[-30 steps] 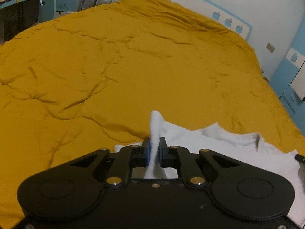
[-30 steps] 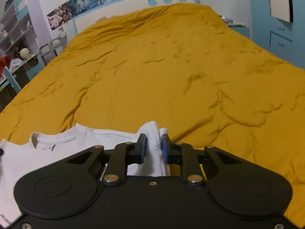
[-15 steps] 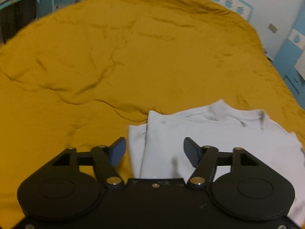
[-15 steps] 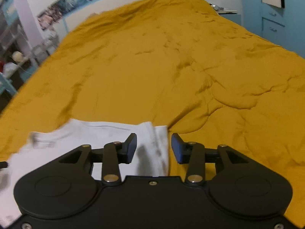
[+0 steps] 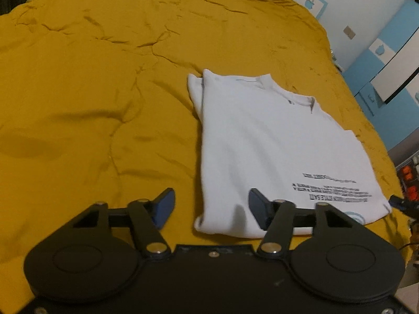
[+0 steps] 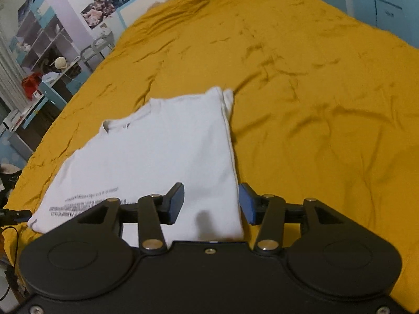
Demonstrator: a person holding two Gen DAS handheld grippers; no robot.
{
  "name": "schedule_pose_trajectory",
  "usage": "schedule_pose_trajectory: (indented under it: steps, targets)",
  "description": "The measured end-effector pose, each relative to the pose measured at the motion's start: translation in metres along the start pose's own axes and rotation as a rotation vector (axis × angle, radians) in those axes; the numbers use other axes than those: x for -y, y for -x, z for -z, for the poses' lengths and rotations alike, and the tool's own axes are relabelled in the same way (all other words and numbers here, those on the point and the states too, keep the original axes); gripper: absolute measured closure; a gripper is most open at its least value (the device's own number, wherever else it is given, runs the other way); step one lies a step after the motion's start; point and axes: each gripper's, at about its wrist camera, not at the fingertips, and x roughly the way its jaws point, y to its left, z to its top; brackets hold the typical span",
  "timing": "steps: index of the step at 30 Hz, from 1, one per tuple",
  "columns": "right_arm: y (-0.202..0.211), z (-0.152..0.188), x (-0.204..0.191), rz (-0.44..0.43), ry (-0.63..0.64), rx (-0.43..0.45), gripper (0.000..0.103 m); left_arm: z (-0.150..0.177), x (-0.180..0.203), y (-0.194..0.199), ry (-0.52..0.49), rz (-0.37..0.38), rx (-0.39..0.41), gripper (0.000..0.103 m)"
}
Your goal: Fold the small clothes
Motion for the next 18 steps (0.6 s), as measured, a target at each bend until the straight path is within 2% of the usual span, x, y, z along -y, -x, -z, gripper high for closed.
schedule_pose_trajectory:
  steps: [2, 4, 8, 10, 13, 14, 15, 18]
  targets:
    - [-0.001, 0.003, -0.002, 0.009, 0.009, 0.008, 0.056, 0.0, 0.003, -0.003, -0.005, 0.011, 0.002, 0.064]
    - [-0.003, 0.002, -0.002, 0.013, 0.003, 0.019, 0.056, -0.001, 0.007, -0.008, -0.011, 0.02, -0.009, 0.076]
    - [-0.008, 0.004, 0.001, 0.014, -0.025, 0.011, 0.056, 0.003, 0.013, -0.019, -0.023, 0.012, -0.028, 0.085]
    - [-0.011, 0.007, 0.001, 0.013, -0.031, -0.012, 0.056, 0.005, 0.012, -0.021, -0.024, 0.006, -0.028, 0.085]
    - [-0.014, 0.011, -0.001, 0.043, -0.006, -0.016, 0.075, 0.005, 0.012, -0.022, -0.019, -0.002, -0.02, 0.092]
    - [-0.013, 0.011, -0.001, 0.053, 0.0, -0.017, 0.088, 0.005, 0.012, -0.02, -0.012, -0.002, -0.021, 0.096]
    - [-0.011, 0.011, 0.001, 0.052, -0.004, -0.013, 0.095, 0.005, 0.011, -0.019, -0.004, -0.003, -0.022, 0.097]
    - [0.006, 0.007, 0.004, 0.024, -0.022, 0.038, 0.097, -0.001, 0.013, -0.003, 0.012, 0.044, -0.004, 0.101]
